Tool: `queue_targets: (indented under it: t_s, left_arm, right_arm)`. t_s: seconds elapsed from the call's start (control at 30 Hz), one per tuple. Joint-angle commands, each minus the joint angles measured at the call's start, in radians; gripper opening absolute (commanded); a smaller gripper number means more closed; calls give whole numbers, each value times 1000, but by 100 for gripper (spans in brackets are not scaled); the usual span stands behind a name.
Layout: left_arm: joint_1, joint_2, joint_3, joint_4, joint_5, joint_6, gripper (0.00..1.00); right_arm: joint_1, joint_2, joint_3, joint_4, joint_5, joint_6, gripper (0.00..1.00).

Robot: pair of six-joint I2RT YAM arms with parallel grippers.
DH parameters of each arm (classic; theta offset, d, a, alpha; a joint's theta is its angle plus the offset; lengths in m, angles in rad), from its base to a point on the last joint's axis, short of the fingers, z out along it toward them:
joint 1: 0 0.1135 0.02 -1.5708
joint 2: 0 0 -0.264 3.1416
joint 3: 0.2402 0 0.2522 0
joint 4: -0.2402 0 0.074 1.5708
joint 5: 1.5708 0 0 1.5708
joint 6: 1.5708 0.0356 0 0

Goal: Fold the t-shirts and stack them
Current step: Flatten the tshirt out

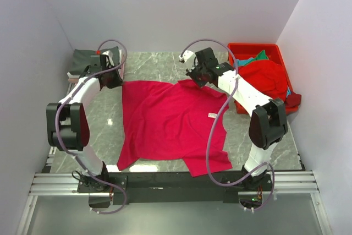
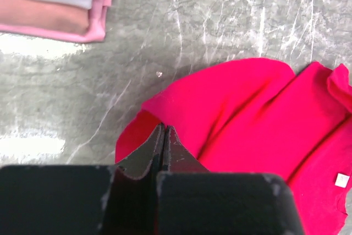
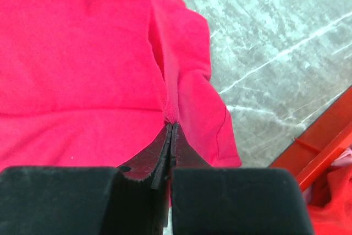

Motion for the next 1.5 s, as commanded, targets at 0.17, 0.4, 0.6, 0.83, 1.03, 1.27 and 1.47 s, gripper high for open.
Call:
queue_targets:
  t_s: [0.17, 0.4, 0.6, 0.83, 1.03, 1.27, 1.47]
  left_arm:
    - [60, -133, -108, 18, 35, 0, 1]
    - [106, -274, -197, 21, 58, -17, 1]
    - [131, -369, -257, 20, 73, -25, 1]
    - [162, -496, -312, 25, 49, -36, 1]
    - [171, -596, -324, 14, -16, -46, 0]
    - [182, -668, -306, -8, -140, -57, 0]
    - [197, -649, -285, 50, -203, -94, 1]
  right_arm:
    - [-2, -29, 86, -17, 32, -42, 0]
    - [-7, -47, 159, -23, 55, -62, 0]
    - [-7, -65, 184, -30, 50, -62, 0]
    - [-5, -111, 192, -27, 50, -72, 0]
    - [-7, -176, 218, -36, 59, -94, 0]
    - [-7, -263, 281, -40, 68, -112, 0]
    - [-8, -259, 271, 58, 144, -137, 0]
